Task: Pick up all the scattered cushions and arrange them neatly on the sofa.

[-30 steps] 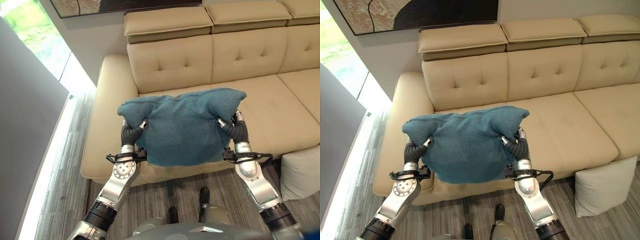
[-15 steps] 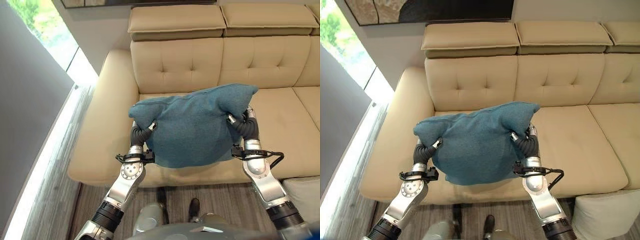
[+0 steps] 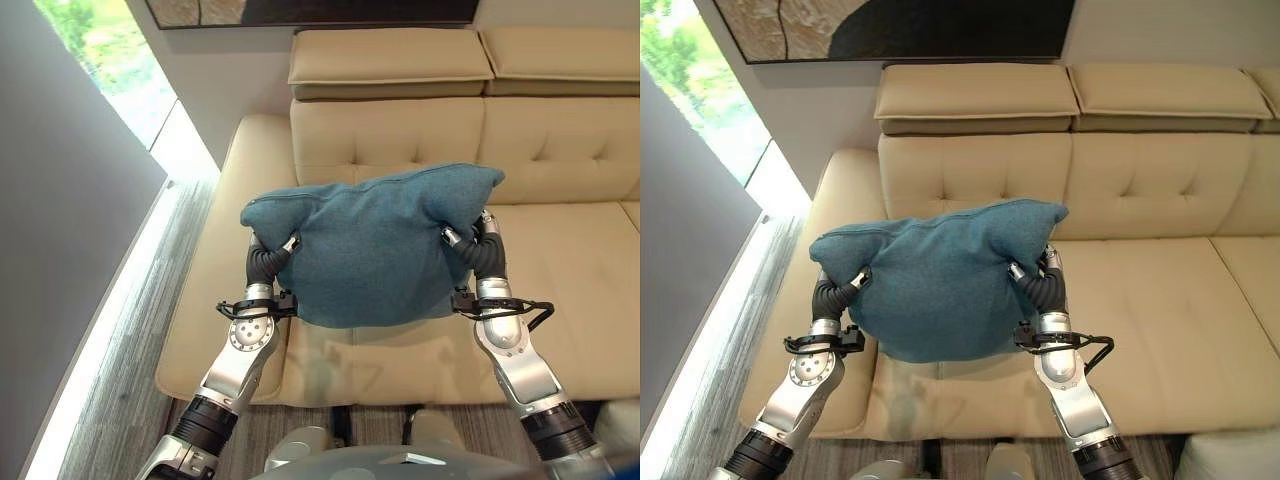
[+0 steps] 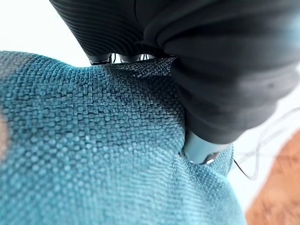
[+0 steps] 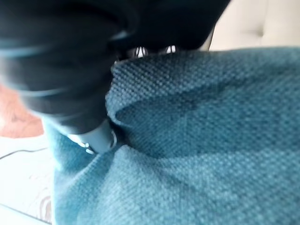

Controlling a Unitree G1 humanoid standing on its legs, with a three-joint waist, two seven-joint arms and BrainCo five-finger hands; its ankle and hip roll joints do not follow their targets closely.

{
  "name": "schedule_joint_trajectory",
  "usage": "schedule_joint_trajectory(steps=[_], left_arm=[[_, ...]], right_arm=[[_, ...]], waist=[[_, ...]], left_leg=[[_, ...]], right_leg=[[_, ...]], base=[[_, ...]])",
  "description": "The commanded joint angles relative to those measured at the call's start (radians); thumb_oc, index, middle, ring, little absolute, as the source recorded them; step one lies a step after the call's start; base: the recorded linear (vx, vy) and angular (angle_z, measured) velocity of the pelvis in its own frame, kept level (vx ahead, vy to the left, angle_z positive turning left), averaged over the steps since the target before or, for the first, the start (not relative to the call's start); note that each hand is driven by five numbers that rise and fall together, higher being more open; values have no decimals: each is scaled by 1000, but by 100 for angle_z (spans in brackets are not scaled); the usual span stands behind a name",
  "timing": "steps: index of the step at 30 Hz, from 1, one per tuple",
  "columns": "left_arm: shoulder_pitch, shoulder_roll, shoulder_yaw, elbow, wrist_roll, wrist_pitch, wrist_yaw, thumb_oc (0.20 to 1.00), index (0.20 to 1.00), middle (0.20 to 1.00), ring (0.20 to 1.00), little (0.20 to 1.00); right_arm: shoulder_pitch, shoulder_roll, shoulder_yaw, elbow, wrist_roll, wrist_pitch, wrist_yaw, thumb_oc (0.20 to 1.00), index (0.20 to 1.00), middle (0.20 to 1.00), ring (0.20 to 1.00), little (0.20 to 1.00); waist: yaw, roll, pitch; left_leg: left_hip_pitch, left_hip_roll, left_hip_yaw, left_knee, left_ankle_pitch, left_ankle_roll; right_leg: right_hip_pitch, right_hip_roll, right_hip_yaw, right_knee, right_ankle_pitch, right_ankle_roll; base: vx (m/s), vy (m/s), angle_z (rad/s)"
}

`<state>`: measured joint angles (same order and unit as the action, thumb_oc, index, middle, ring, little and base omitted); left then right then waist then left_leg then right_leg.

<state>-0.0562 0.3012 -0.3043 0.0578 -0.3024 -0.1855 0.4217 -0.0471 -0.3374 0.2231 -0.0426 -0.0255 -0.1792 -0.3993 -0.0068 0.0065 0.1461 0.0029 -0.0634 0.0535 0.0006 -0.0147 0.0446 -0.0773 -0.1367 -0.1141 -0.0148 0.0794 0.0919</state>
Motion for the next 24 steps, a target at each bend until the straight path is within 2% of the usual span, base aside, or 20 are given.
schedule_joint_trajectory(steps=[1, 8, 9, 11, 14, 18, 24], left_arm=[[-82, 1, -44, -99, 51, -81, -30, 200, 200, 200, 200, 200], [-184, -12, -52, 13, 118, -40, 17, 200, 200, 200, 200, 200], [-267, -18, -67, 90, 145, -23, 44, 200, 200, 200, 200, 200], [-337, -20, -79, 136, 151, -20, 63, 200, 200, 200, 200, 200], [-500, -18, -111, 241, 142, -15, 95, 200, 200, 200, 200, 200], [-751, 13, -149, 375, 122, -27, 139, 200, 200, 200, 200, 200], [-923, 61, -176, 507, 118, -34, 164, 200, 200, 200, 200, 200]], right_arm=[[-73, -2, -9, -85, -44, -88, -1, 200, 200, 200, 200, 200], [-118, -24, 6, -16, -29, -75, -25, 200, 200, 200, 200, 200], [-185, -32, 30, 44, -34, -68, -49, 200, 200, 200, 200, 200], [-247, -35, 53, 88, -33, -61, -66, 200, 200, 200, 200, 200], [-400, -35, 105, 187, -15, -45, -96, 200, 200, 200, 200, 200], [-671, -64, 167, 334, 8, -22, -144, 200, 200, 200, 200, 200], [-878, -85, 217, 465, 32, -16, -166, 200, 200, 200, 200, 200]], waist=[[-11, -18, -90], [-25, -9, -108], [-30, -4, -103], [-31, 0, -95], [-31, 6, -62], [-27, 5, 7], [-18, 0, 21]], left_leg=[[-5, 61, 18, 37, -74, -58], [56, 85, 14, -42, -49, -86], [60, 88, 17, -57, -43, -92], [54, 89, 16, -62, -39, -94], [16, 89, 13, -59, -30, -96], [-113, 87, 1, -26, -9, -99], [-242, 77, -4, -2, 18, -99]], right_leg=[[33, 15, -42, 60, -88, 35], [110, 42, -80, -32, -93, 22], [116, 47, -83, -51, -90, 21], [108, 49, -86, -54, -87, 20], [72, 49, -86, -56, -77, 20], [-51, 44, -69, -35, -49, 17], [-174, 37, -57, -12, -17, 18]], base=[[191, -151, 38], [140, -88, 5], [83, -19, 4], [1, -2, 10], [-105, 10, 4], [-195, 11, 3], [-116, 9, 0]])
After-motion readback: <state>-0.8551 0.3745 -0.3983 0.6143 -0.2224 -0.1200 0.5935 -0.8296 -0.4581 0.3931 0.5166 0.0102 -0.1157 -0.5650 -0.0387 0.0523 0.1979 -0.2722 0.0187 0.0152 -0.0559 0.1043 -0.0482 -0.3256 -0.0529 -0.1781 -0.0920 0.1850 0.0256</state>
